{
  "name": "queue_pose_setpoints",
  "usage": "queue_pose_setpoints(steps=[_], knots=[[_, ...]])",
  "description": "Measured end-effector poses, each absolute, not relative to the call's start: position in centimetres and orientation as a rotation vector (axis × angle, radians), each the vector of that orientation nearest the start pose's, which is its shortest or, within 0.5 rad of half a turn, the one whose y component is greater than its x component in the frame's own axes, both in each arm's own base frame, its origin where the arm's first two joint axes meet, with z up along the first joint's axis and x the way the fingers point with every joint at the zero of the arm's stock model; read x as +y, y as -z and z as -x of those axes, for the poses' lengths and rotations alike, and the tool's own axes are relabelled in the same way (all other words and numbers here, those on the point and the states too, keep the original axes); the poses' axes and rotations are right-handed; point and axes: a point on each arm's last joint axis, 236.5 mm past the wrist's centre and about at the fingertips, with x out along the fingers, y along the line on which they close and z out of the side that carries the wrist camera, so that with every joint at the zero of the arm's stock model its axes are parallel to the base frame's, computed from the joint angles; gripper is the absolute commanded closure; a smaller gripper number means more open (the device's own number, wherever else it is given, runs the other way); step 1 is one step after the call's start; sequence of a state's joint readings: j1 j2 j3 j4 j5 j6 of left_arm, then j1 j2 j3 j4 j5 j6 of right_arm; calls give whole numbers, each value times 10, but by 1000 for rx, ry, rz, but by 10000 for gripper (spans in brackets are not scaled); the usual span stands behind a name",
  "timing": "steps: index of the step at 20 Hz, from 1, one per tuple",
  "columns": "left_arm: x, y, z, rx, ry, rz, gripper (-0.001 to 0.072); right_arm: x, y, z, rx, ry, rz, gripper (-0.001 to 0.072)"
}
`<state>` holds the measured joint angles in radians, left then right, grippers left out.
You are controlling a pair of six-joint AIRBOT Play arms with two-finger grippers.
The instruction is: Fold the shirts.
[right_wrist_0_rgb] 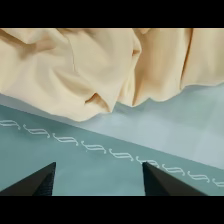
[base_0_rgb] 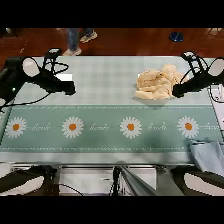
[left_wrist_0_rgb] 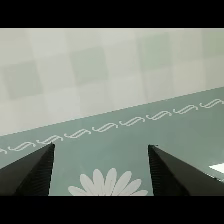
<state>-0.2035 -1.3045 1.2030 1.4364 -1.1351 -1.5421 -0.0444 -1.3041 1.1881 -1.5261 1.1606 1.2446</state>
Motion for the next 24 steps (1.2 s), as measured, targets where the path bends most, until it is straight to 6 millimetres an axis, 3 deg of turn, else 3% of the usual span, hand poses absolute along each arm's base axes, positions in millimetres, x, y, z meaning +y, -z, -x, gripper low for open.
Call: queue_pose_setpoints(steps=[17,20,24], knots=[[-109,-17,-385,1241,265,-26,-13,-2,-9,-389,1261,-193,171,115],[-109,-17,-385,1241,265,-26,-13,-4,-11,-397,1230,-179,172,117],[-109,-17,-384,1242,267,-28,-13,-23,-20,-419,1137,-90,212,117]])
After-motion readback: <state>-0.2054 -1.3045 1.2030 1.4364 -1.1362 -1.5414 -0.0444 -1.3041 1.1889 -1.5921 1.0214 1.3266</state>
